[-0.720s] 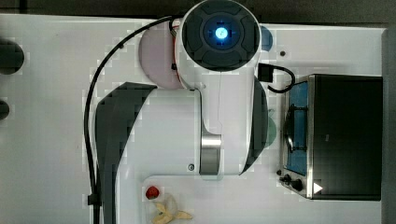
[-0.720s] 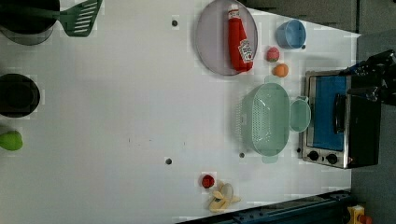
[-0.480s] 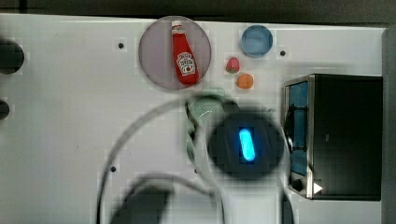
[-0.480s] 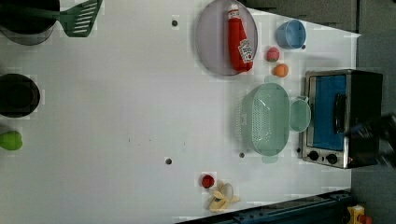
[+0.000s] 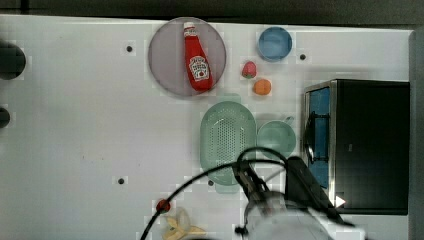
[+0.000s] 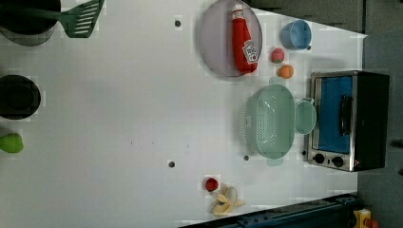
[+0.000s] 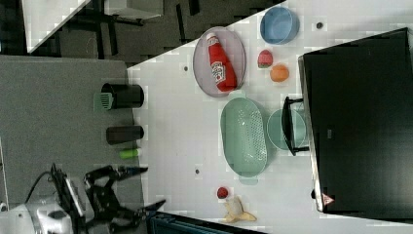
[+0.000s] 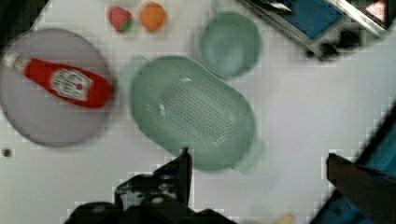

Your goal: Drag strainer right to left.

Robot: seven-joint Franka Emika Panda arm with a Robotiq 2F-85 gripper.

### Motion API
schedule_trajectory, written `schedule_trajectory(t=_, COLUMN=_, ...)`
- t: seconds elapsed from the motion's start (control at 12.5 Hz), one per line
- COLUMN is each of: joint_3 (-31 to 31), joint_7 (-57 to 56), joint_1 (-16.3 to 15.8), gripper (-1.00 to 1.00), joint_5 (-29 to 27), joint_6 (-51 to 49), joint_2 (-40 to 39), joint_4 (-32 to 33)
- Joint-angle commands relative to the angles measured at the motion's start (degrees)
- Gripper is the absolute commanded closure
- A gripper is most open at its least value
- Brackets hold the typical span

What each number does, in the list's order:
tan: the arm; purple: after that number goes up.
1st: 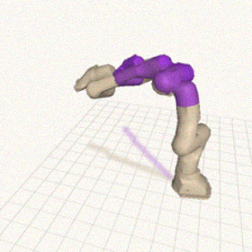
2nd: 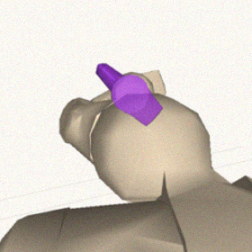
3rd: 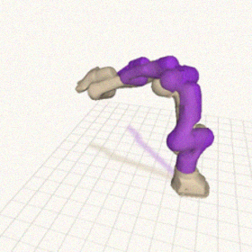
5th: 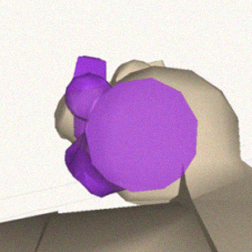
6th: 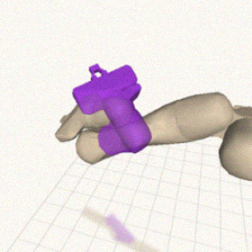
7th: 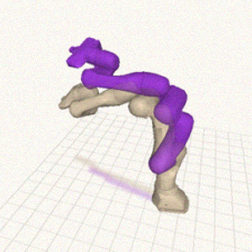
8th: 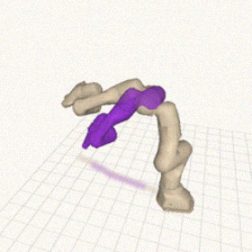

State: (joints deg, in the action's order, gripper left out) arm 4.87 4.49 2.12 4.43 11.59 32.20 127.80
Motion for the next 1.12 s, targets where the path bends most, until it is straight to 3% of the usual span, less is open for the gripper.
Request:
schedule_trajectory(t=0.08, joint_3=-1.67, joint_7=4.77, joint_1=-1.53, gripper=-1.0, joint_5=-1.0, joint_6=10.19, joint_2=-9.64, joint_4=9.36)
schedule_trajectory(t=0.4, joint_3=-2.46, joint_7=19.46, joint_1=-1.61, gripper=-1.0, joint_5=-1.0, joint_6=27.94, joint_2=-19.03, joint_4=16.79)
schedule_trajectory(t=1.12, joint_3=-5.53, joint_7=38.25, joint_1=-2.4, gripper=-1.0, joint_5=-0.99, joint_6=56.12, joint_2=-46.33, joint_4=14.44)
